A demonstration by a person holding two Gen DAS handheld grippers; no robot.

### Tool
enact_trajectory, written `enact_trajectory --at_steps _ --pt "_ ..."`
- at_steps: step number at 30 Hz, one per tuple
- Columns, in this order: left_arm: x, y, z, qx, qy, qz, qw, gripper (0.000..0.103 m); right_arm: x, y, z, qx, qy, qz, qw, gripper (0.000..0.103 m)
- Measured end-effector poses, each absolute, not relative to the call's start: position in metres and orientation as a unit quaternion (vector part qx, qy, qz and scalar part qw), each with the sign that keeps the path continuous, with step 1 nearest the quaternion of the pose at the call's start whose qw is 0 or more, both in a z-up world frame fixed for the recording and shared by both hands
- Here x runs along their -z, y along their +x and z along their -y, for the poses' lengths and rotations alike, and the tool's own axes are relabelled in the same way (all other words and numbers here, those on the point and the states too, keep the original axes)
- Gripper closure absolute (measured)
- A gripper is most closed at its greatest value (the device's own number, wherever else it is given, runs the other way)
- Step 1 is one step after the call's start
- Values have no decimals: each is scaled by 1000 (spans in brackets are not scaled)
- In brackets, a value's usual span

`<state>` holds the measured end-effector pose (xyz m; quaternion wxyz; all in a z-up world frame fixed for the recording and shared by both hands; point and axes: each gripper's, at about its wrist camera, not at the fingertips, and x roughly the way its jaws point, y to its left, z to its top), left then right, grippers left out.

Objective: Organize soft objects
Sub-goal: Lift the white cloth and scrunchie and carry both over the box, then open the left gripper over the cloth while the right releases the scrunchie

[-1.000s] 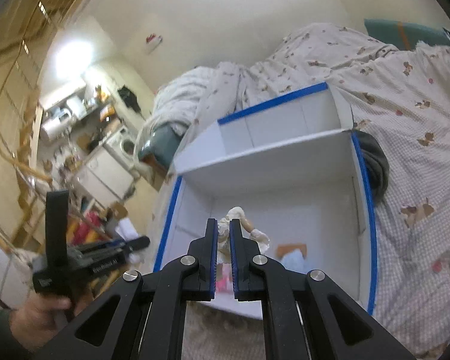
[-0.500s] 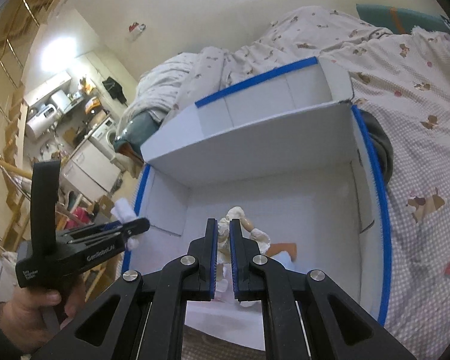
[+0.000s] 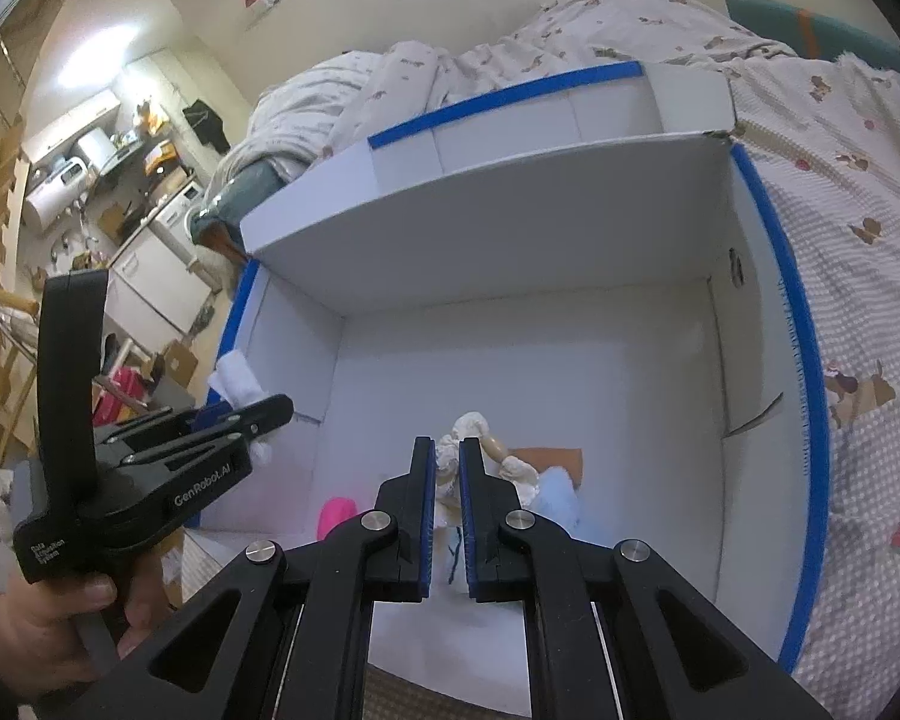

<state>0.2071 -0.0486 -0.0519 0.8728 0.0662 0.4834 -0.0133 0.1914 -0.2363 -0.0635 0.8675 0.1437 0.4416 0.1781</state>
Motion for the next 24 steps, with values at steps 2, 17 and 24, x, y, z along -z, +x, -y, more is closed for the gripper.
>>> enact_trajectory --at_steps 2,17,24 --pt "54 207 50 13 72 -483 873 88 66 193 234 -176 136 -447 867 93" --pt "66 204 59 31 75 -495 865 87 77 197 231 -165 121 -471 858 93" --pt "64 204 61 28 80 -487 869 84 77 199 229 -163 118 -471 859 92"
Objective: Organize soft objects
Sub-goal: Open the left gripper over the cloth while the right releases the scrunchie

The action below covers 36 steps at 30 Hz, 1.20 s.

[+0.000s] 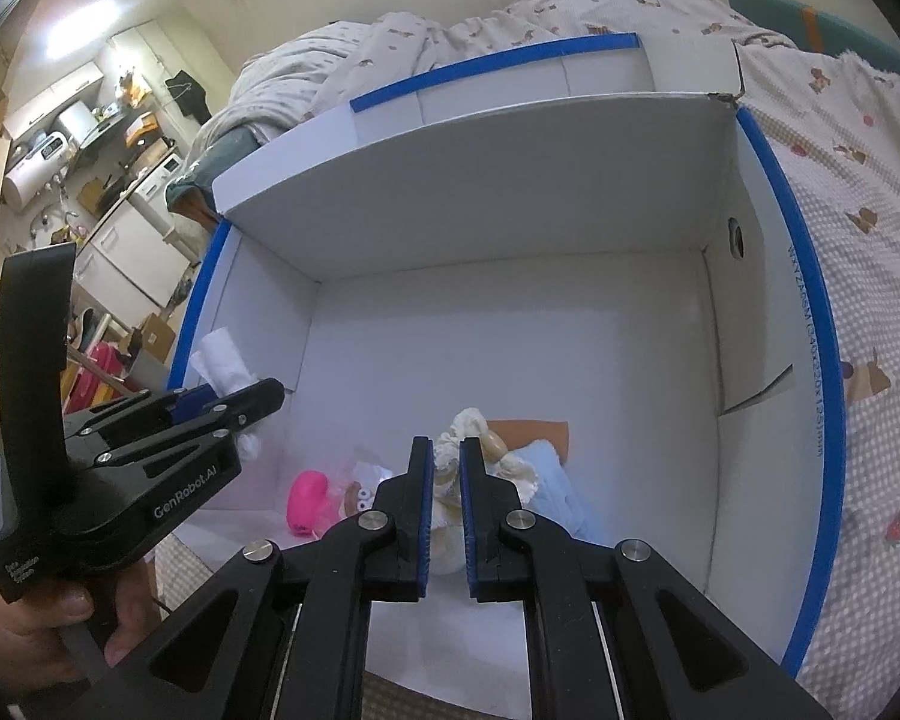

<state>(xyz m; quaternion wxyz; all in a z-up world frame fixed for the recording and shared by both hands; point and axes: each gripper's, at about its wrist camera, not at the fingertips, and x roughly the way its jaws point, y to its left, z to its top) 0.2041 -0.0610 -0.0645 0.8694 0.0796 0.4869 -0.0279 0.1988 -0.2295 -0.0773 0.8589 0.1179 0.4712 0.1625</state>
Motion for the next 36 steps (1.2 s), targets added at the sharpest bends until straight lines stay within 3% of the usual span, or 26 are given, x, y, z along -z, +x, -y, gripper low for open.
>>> enact_trajectory --at_steps 2,4,6,7,10,12,36 --pt "64 203 62 27 82 -486 870 79 77 199 230 -161 120 -472 858 89" --pt "64 202 62 26 81 -484 871 64 78 200 232 -165 128 -475 855 75" --pt "64 201 62 26 78 -481 873 46 79 200 236 -172 148 -474 851 32" --pt "63 200 61 27 75 -480 874 44 78 200 238 -171 156 -471 851 26" --pt "60 199 60 27 68 -470 880 42 75 201 245 -161 173 -461 855 23" --pt "58 199 61 24 74 -466 881 42 73 200 251 -152 186 -453 858 13" --pt "33 185 43 26 35 -477 878 42 56 176 252 -160 196 -445 859 11"
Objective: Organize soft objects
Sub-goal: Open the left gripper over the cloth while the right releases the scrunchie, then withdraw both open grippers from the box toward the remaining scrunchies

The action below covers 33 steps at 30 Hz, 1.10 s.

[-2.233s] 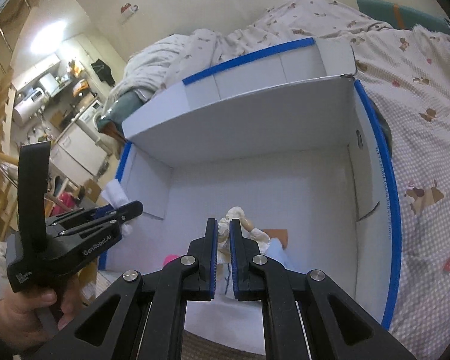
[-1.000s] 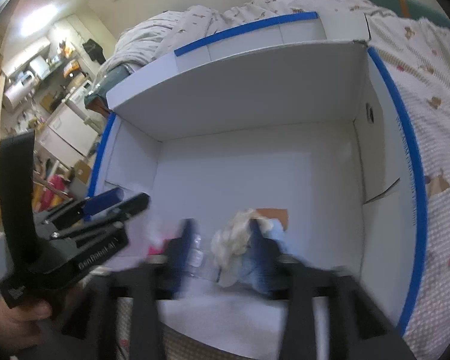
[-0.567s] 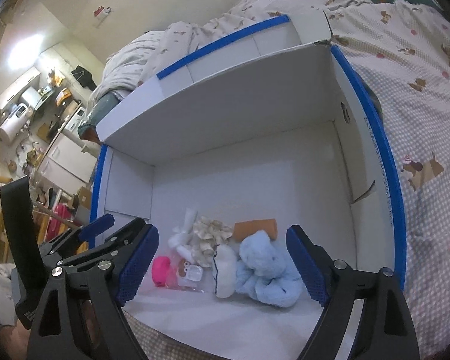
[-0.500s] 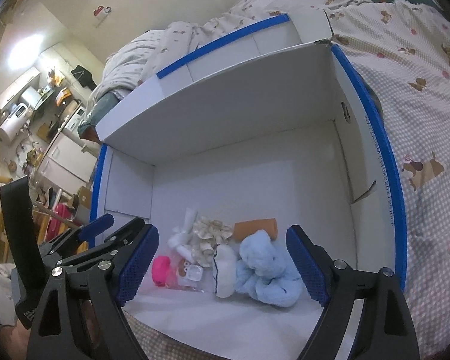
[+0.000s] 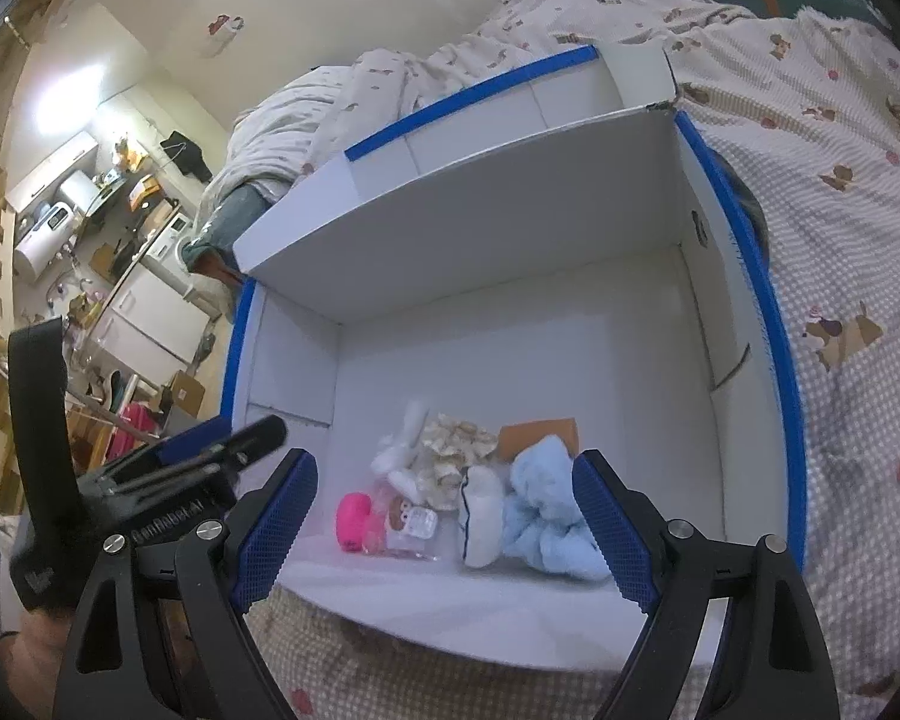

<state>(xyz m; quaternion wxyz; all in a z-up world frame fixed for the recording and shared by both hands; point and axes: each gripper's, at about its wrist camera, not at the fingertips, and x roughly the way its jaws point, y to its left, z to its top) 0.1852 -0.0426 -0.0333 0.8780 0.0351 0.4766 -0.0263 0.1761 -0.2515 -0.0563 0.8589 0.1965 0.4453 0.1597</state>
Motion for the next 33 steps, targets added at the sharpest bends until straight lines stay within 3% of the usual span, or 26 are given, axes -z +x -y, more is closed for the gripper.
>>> enact_trajectory --at_steps 16,33 --pt "15 119 13 11 21 -473 881 42 53 130 237 -182 187 -449 855 11" --pt "36 96 -16 -6 12 -496 868 42 68 108 213 -195 129 -464 854 6"
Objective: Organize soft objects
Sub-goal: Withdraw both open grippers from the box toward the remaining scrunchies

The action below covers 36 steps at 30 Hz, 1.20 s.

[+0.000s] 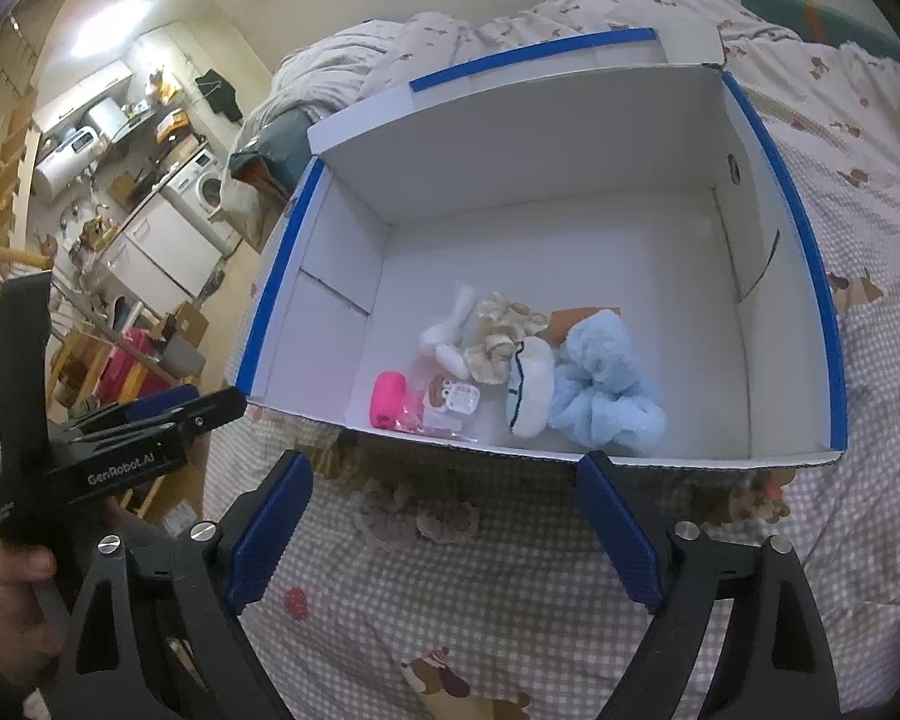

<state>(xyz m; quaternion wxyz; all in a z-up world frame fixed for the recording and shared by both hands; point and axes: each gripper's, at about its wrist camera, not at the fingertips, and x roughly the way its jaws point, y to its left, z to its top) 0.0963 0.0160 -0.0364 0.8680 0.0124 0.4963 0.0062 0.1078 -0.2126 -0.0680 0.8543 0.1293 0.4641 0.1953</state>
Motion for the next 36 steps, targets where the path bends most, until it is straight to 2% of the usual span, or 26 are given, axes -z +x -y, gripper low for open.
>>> enact_trajectory --at_steps 14,18,25,26,28,30,31,33,36 --pt "65 100 -63 -64 -37 -542 837 42 124 122 178 -198 71 -563 799 6" --pt "70 99 -66 -65 -33 -546 834 42 138 121 152 -229 16 -577 784 7" --pt "80 95 -74 -69 -31 -560 825 42 160 132 117 -242 -4 -586 774 7" --pt "80 95 -74 -71 -28 -560 825 42 165 134 113 -239 -8 -587 774 9" --pt "82 95 -76 -76 -23 -560 824 42 171 137 109 -236 -13 -590 772 21" --pt "83 95 -78 -77 -27 -562 823 42 172 138 107 -234 -20 -590 773 49" --pt "84 95 -78 -78 -28 -563 822 42 172 137 108 -232 -25 -589 774 55" --pt "86 96 -77 -77 -28 -566 820 42 169 138 114 -234 -22 -584 777 81" --pt "91 98 -70 -67 -23 -573 816 42 159 137 123 -232 -10 -575 784 92"
